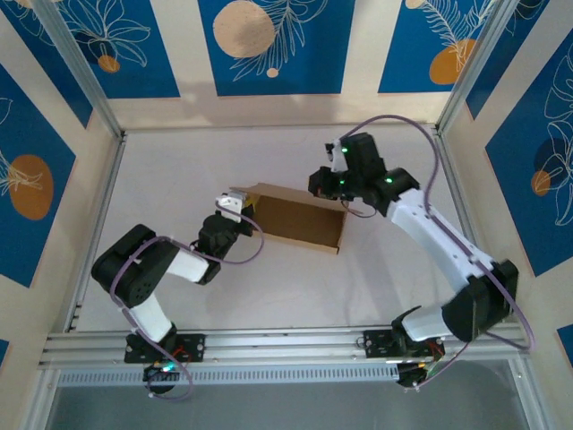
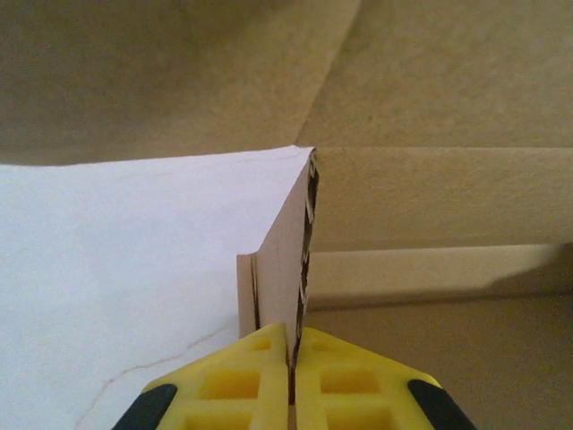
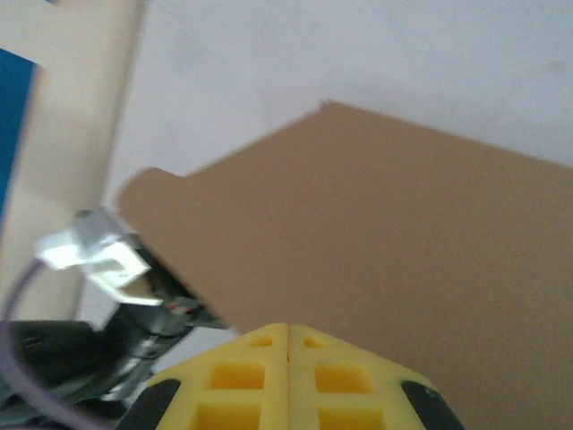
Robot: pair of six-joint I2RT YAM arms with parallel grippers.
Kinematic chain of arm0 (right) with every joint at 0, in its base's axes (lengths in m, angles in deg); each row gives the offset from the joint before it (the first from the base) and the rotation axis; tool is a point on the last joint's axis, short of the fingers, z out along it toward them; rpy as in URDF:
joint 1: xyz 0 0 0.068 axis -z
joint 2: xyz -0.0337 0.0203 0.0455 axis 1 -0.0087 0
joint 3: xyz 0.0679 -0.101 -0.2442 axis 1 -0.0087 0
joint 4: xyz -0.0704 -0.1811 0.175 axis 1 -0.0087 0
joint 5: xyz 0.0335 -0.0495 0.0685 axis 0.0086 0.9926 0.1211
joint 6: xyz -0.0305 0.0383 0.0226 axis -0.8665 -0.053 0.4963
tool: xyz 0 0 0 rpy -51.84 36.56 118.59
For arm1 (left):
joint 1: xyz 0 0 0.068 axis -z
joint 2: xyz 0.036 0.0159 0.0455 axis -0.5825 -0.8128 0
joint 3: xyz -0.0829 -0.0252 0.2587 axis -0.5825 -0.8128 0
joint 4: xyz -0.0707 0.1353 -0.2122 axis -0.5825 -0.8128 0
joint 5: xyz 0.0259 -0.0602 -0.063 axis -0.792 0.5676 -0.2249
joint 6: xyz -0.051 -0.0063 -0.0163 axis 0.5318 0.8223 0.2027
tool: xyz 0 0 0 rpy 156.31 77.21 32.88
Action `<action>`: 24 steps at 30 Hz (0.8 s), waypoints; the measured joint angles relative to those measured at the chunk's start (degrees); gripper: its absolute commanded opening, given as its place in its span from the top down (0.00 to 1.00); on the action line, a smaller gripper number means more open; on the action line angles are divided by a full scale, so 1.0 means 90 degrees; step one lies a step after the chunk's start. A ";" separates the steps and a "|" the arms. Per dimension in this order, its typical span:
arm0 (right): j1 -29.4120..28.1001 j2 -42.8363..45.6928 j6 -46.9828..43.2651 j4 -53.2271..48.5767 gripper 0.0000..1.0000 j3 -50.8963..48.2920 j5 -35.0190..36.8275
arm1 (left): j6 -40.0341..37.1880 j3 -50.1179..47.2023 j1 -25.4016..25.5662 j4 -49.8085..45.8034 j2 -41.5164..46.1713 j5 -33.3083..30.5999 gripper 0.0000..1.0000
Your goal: Fold the paper box
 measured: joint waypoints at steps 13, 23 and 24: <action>-0.0440 -0.0423 0.0141 0.0155 1.00 -0.0461 0.0755 | 0.0505 -0.0075 0.0226 -0.1243 0.0916 0.0134 0.48; -0.0595 -0.0891 0.0141 0.0459 1.00 -0.0748 0.1008 | 0.0760 -0.0070 0.0265 -0.3487 0.2633 0.0554 0.41; -0.0597 -0.0925 0.0138 0.0500 1.00 -0.0765 0.1037 | 0.0765 -0.0068 0.0267 -0.3789 0.2900 0.0614 0.40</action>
